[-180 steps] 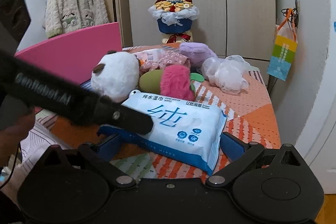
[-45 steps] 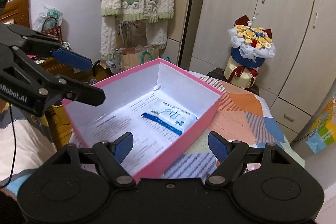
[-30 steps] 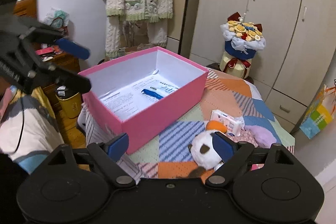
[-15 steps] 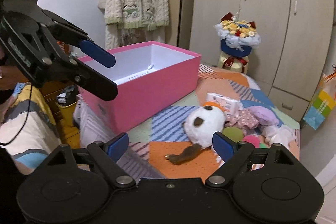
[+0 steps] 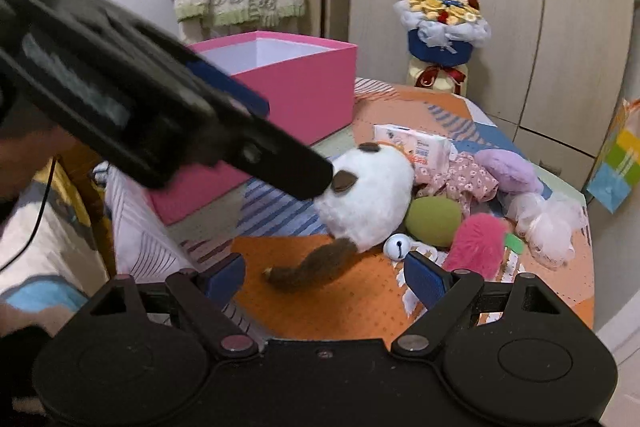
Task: Organize soft objects
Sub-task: 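Close the left tool on the plush toy's head and lift it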
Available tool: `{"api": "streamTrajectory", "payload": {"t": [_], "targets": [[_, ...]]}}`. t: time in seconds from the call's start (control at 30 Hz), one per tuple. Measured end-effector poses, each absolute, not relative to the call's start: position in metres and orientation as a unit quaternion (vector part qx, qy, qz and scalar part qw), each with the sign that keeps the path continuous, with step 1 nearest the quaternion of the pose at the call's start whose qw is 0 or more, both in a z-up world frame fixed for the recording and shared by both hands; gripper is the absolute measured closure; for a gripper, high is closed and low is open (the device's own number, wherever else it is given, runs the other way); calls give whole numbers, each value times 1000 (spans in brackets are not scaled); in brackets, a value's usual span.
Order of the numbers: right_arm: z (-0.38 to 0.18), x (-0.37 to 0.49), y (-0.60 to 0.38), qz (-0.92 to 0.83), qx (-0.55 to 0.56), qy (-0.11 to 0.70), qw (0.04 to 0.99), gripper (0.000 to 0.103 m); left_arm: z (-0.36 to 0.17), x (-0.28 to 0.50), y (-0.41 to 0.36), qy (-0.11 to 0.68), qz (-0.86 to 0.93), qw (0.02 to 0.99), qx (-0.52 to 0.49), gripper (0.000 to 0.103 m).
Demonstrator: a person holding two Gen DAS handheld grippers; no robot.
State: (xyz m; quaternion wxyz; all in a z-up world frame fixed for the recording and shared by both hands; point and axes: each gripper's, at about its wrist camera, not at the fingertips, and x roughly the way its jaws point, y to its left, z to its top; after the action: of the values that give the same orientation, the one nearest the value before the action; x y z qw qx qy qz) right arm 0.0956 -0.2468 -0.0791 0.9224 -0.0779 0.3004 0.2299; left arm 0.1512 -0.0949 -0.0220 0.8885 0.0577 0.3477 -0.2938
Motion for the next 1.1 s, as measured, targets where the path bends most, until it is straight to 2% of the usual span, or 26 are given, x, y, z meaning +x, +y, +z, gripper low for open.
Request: {"api": "streamTrajectory", "payload": {"t": [0.23, 0.43, 0.63, 0.87, 0.93, 1.1], "targets": [[-88, 119, -239, 208, -75, 280, 934, 15, -38, 179, -108, 343, -263, 902, 5, 24], [-99, 133, -234, 196, -73, 278, 938, 16, -57, 190, -107, 337, -209, 918, 17, 27], [-101, 134, -232, 208, -99, 259, 938, 17, -69, 192, -108, 351, -235, 906, -2, 29], [-96, 133, -233, 217, -140, 234, 937, 24, -78, 191, -114, 331, -194, 923, 10, 31], [-95, 136, -233, 232, -153, 246, 929, 24, -79, 191, -113, 337, -197, 920, -6, 31], [-100, 147, -234, 250, -140, 275, 918, 24, -77, 192, -113, 364, -196, 911, 4, 38]]}}
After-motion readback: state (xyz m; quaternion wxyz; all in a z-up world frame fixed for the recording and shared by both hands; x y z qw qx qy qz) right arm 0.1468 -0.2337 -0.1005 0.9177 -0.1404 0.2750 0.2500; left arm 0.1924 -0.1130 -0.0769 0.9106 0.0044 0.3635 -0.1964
